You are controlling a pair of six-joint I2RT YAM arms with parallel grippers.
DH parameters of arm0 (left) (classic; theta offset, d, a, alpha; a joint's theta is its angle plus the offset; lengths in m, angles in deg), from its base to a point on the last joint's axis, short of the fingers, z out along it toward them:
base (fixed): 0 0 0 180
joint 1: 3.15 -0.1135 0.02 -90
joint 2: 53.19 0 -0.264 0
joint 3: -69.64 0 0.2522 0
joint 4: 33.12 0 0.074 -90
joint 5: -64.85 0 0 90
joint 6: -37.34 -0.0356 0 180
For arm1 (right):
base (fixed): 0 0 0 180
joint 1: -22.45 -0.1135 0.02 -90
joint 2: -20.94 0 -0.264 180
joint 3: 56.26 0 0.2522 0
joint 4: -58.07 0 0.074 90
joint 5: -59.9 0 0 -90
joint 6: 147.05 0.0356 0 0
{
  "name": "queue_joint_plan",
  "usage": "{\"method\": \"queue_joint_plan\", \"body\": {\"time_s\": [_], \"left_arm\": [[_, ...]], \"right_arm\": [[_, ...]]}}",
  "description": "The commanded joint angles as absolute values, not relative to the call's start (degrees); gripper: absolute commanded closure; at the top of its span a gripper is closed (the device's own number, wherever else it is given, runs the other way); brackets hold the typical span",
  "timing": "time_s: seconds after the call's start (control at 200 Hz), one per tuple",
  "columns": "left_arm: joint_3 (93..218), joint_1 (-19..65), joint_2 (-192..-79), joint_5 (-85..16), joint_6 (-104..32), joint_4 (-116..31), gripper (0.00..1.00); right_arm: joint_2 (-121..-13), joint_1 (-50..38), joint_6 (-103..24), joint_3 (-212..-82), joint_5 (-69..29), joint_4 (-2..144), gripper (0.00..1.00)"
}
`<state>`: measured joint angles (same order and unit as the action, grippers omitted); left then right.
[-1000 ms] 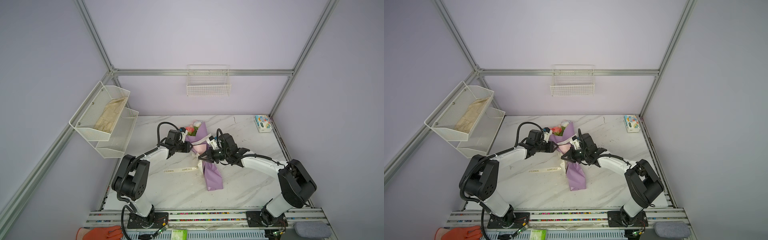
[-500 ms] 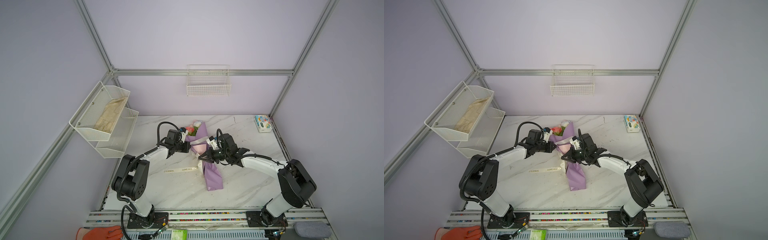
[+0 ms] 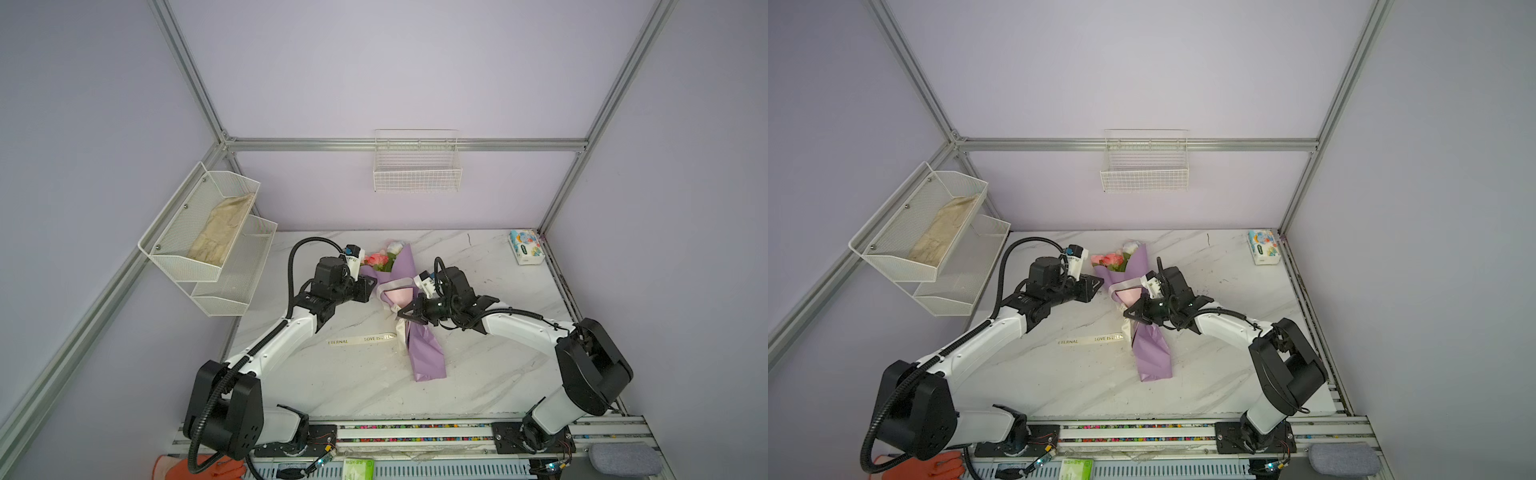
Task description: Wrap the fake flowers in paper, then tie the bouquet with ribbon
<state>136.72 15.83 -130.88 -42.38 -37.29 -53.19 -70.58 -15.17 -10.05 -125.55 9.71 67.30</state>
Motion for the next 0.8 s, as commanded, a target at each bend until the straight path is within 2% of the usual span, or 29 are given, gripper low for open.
{"method": "queue_joint_plan", "body": {"time_s": [0.0,0.115,0.195,0.375,0.605,0.73,0.795], "left_arm": [[138.31,15.43,-136.90,-44.41,-40.10,-52.61,0.59],[145.74,15.31,-144.20,-47.16,-43.65,-57.63,0.52],[149.91,15.13,-148.82,-48.68,-44.48,-60.49,0.52],[152.21,14.89,-151.88,-47.08,-44.66,-60.31,0.48],[152.83,14.43,-153.16,-48.76,-45.34,-59.20,0.49],[153.40,14.25,-154.28,-50.04,-45.41,-58.66,0.52],[153.78,14.08,-154.77,-50.95,-45.47,-58.49,0.57]], "right_arm": [[-71.44,-15.43,-10.07,-126.66,9.10,66.61,1.00],[-71.31,-15.43,-10.13,-126.75,8.84,66.72,1.00],[-71.37,-15.42,-10.27,-126.88,8.57,66.91,1.00],[-71.95,-15.43,-10.38,-127.28,8.73,67.22,0.99],[-72.85,-15.43,-10.47,-128.02,9.21,67.35,0.99],[-73.19,-15.43,-10.47,-128.18,9.40,67.43,0.99],[-73.17,-15.43,-10.46,-128.08,9.32,67.51,0.99]]}}
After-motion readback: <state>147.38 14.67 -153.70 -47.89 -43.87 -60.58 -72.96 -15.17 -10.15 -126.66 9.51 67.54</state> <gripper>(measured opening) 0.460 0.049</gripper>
